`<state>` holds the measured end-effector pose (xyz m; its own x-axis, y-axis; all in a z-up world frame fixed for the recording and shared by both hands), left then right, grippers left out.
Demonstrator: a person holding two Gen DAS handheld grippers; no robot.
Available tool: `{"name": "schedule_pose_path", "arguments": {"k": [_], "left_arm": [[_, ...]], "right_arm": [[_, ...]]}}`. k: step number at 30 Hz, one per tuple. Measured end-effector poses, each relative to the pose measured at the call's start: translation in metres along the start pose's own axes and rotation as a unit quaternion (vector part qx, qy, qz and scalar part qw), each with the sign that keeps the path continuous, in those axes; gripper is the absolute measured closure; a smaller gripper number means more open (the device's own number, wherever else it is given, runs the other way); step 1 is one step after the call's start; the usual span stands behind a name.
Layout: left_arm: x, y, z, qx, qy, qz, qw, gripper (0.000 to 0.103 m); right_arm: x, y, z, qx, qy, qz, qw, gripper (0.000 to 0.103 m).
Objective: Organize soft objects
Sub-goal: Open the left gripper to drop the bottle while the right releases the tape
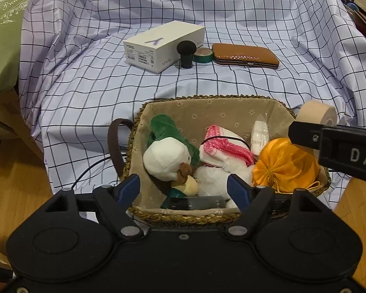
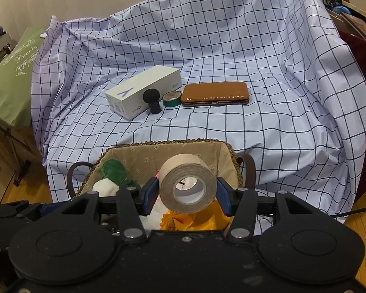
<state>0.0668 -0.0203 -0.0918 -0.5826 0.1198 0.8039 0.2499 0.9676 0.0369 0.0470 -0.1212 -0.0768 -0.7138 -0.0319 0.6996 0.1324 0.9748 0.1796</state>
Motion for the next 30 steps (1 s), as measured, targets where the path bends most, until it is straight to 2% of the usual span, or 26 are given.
{"name": "schedule_pose_path", "arguments": {"k": [10,18,30], "left_arm": [[0.008,0.008,0.006,0.003,-0.005,-0.020,0.9998,0.028],[0.005,0.010,0.009,0.009,0.003,-0.018,0.9998,0.028],[0.005,0.009,0.009,0.008,0.002,-0.018,0.9998,0.027]], "right_arm": [[-0.003,0.011,0.001,0.017,0.002,-0.008,1.000,0.053],[-0.001,0.018,-0.003,0.024,-0.007,-0.016,1.000,0.053],[-0.001,0.010,-0.001,0.017,-0.004,-0.001,1.000,0.053]]}}
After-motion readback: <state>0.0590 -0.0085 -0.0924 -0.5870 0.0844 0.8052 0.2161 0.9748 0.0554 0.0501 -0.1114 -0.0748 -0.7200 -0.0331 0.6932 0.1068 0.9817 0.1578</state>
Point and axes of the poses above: each gripper's, at about its wrist camera, not at the fingertips, and x roughly against the way its jaws point, y to its left, z to its underside, the point moved 7 cm from there along -x, roughly the way its jaws point, and after that the axes turned 1 degree about -x, right-handed, at the moved point
